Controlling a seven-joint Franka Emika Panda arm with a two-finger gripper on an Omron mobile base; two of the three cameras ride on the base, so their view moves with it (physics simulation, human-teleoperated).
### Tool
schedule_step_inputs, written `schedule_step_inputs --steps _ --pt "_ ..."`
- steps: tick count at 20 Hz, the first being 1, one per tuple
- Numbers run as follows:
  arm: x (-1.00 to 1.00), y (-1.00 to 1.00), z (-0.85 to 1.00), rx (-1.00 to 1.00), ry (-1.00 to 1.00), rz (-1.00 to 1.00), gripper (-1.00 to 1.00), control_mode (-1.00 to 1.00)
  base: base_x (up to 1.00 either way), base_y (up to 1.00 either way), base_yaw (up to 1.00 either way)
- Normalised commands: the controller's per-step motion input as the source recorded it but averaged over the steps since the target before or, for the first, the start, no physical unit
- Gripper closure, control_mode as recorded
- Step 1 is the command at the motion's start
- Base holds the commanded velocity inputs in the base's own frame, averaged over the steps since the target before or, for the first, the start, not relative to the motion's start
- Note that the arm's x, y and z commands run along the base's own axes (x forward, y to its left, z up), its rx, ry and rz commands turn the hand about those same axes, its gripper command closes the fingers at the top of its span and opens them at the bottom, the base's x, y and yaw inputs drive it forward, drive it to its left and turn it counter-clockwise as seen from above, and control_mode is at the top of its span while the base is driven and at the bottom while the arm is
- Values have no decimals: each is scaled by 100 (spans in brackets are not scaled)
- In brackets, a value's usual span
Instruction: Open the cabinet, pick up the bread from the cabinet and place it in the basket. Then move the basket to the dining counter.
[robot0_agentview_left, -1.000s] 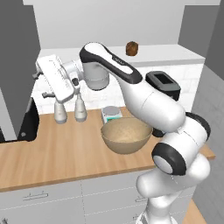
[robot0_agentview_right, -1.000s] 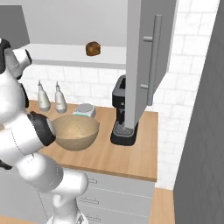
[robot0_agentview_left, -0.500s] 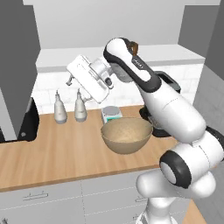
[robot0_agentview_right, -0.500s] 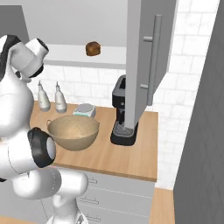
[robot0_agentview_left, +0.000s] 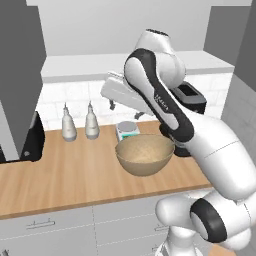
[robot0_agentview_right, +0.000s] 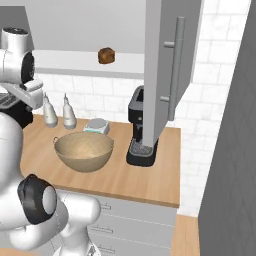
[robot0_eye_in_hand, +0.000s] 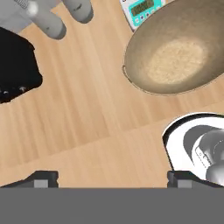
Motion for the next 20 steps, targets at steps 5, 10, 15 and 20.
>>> schedule_step_inputs --steps 5,10,15,20 --pt "-8 -77 -35 -79 -40 -11 -100 -100 0 0 0" --pt "5 -19 -2 -98 -54 -12 -100 -100 0 0 0" --pt "55 0 22 -64 -50 -31 -100 -100 0 0 0" --pt "57 -17 84 -20 -41 -30 -100 -100 0 0 0"
